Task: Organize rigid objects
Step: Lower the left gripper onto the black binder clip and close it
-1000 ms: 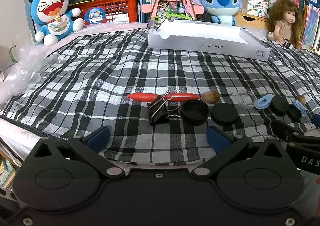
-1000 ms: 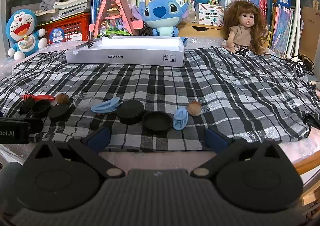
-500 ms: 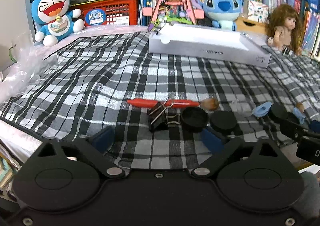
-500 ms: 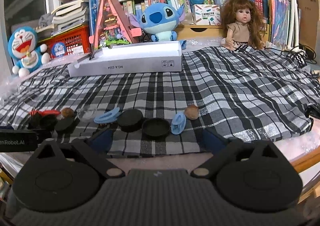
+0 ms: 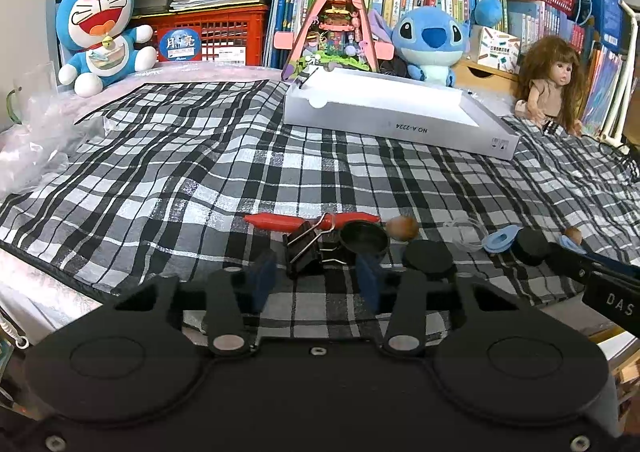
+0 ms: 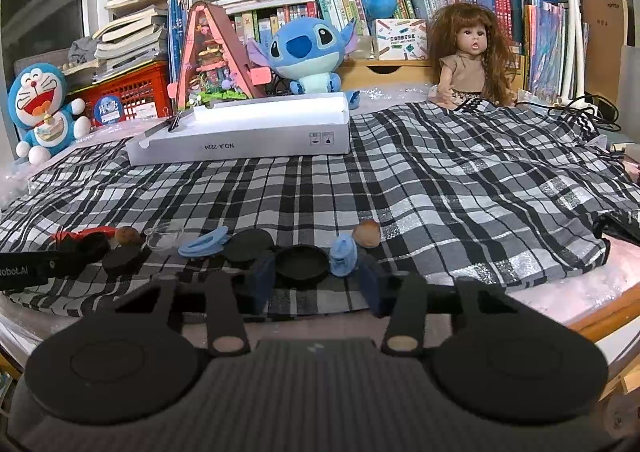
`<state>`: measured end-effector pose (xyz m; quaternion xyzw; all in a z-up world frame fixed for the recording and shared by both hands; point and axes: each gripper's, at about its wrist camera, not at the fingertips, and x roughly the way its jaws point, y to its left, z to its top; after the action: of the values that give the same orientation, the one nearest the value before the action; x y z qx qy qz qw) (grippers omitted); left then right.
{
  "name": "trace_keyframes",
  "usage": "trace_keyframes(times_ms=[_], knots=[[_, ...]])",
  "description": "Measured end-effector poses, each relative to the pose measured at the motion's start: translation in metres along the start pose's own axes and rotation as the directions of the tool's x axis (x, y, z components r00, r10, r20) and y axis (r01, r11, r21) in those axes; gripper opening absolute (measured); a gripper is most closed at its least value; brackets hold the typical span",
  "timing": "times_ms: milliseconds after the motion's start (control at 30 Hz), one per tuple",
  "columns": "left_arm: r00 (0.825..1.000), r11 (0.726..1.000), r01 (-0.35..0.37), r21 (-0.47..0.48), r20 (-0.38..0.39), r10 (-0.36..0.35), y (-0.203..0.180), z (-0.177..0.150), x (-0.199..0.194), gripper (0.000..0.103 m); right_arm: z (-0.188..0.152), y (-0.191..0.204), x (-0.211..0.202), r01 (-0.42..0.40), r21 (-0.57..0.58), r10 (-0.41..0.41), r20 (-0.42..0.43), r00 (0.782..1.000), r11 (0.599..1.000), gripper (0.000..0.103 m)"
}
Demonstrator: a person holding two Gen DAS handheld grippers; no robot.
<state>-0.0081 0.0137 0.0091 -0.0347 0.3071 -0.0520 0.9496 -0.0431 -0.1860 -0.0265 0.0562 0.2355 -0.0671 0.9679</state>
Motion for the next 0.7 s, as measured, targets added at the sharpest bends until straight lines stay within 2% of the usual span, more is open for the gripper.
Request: trace_keyframes(times_ms=[100, 267, 400, 533, 567, 633, 667, 700], knots=[[1.000, 1.000, 0.016, 0.001, 0.001, -0.016, -0.001, 0.000, -0.001, 0.036, -0.001, 0.004, -0.003, -0.013, -0.008, 0.013, 0.010, 1.000, 1.000, 0.041], [1.000, 1.000, -0.015, 0.007, 0.021, 0.015, 0.000, 0.002, 0.001, 0.037, -0.001, 0.009, -0.002, -0.038, -0.014, 0.038, 0.003, 0.999, 0.999, 0.038], [1.000, 1.000, -0.024, 0.009, 0.011, 0.024, 0.002, 0.004, 0.010, 0.040, 0.001, 0.010, 0.003, -0.038, -0.022, 0.038, -0.006, 0.999, 0.999, 0.039], [1.000, 1.000, -0.023, 0.011, 0.019, 0.022, 0.002, 0.004, 0.016, 0.042, 0.000, 0.009, 0.010, -0.011, -0.022, 0.011, -0.016, 1.000, 1.000, 0.043], [1.000, 1.000, -0.022, 0.015, 0.019, 0.021, 0.002, 0.004, 0.017, 0.038, 0.000, 0.008, 0.011, -0.007, -0.026, 0.007, -0.014, 1.000, 1.000, 0.049], [0.999, 1.000, -0.025, 0.012, 0.027, 0.025, 0.001, 0.005, 0.017, 0.019, 0.000, 0.007, 0.013, -0.003, -0.035, 0.002, -0.011, 1.000, 0.999, 0.049], [0.999, 1.000, -0.023, 0.002, 0.031, 0.023, 0.001, 0.005, 0.015, 0.019, 0.000, 0.007, 0.014, -0.004, -0.035, 0.003, -0.013, 1.000, 0.999, 0.039], [0.999, 1.000, -0.013, -0.005, 0.030, 0.013, 0.001, 0.005, 0.014, 0.019, 0.001, 0.007, 0.014, -0.007, -0.033, 0.007, -0.014, 1.000, 0.999, 0.037]])
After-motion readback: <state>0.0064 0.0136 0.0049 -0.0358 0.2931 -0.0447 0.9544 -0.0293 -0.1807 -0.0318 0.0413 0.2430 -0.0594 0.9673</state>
